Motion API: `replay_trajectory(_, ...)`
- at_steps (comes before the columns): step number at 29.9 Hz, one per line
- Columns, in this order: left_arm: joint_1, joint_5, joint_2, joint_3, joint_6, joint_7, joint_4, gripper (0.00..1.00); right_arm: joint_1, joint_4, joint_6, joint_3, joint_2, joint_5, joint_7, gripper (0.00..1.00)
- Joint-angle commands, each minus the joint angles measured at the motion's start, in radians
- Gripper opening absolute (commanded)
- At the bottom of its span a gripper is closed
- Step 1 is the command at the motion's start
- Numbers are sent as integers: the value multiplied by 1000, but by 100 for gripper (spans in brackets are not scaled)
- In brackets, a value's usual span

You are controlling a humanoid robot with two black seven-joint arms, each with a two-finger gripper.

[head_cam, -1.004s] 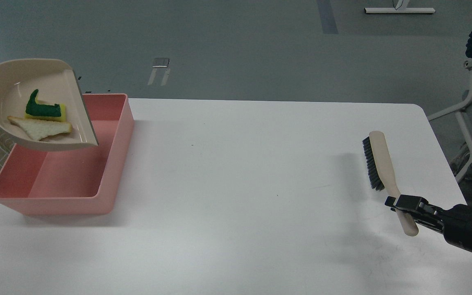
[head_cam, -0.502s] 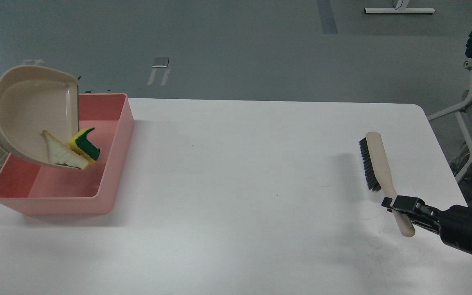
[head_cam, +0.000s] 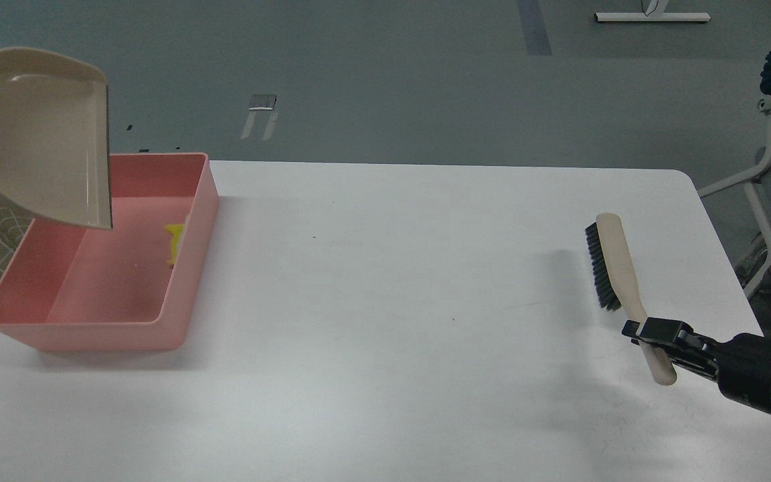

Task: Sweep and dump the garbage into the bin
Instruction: 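Tilt the dustpan with the left gripper to dump the sponge into the bin, then carry the dustpan back and lower it onto the table with the left gripper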

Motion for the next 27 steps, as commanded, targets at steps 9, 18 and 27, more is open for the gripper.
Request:
replay_trajectory(9, -337, -296, -147, 247, -100, 206, -110, 0, 1, -1, 5, -2, 0, 0, -2, 0)
replay_trajectory(18, -581, -275, -483, 614, -53, 358, -92, 0, 1, -1, 5, -3, 0, 0, 0, 0)
replay_trajectory(27, -584, -263, -623, 906, 165, 350, 0, 0, 0, -1, 5, -3, 0, 0, 0, 0)
